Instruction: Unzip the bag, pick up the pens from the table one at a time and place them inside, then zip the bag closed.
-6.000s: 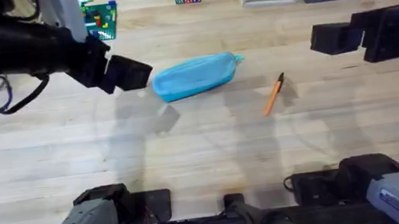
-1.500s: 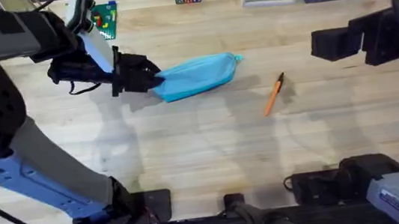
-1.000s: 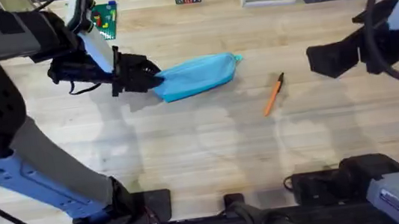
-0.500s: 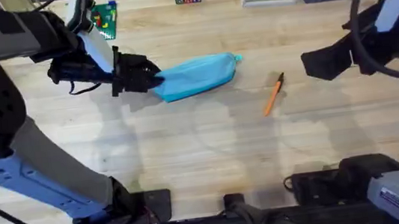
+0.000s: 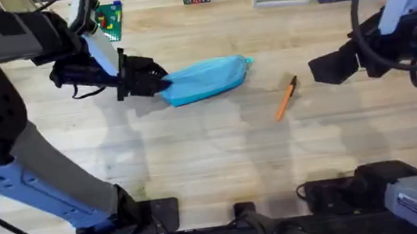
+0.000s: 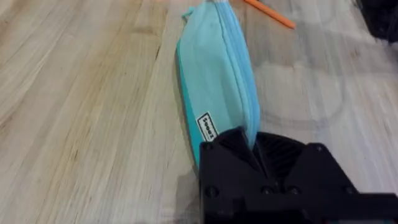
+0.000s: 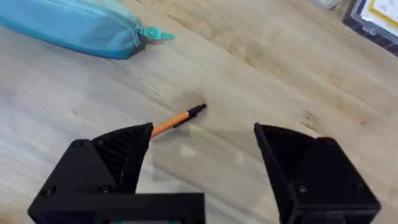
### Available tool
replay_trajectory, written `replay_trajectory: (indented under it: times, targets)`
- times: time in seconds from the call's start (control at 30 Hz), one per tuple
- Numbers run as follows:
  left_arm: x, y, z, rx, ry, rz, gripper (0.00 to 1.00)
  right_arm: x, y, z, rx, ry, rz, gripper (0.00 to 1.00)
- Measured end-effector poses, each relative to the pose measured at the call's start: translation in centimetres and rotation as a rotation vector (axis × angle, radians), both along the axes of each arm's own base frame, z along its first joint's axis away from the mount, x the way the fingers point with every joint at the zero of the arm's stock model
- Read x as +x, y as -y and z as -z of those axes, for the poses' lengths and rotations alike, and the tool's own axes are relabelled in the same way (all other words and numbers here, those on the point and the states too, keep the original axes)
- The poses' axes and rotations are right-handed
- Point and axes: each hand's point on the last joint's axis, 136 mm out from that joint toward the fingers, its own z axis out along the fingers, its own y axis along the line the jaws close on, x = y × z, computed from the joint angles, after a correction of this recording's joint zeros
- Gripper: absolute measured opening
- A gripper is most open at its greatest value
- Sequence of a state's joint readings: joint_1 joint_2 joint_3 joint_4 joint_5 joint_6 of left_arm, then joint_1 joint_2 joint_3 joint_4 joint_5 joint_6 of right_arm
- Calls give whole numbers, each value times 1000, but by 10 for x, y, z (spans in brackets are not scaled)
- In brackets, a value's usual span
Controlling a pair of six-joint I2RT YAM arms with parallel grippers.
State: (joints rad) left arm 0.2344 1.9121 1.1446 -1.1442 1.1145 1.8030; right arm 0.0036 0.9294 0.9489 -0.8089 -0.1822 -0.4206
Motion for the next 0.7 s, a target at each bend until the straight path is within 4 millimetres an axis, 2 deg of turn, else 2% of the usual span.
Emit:
replay_trajectory:
  times: [0.33, 0.7]
  targets:
    - [0, 0, 0, 0, 0, 0, 42, 8, -1, -2, -6, 25, -18, 998]
    - [0, 0, 0, 0, 0, 0, 42, 20, -15, 20, -13, -28, -165, 998]
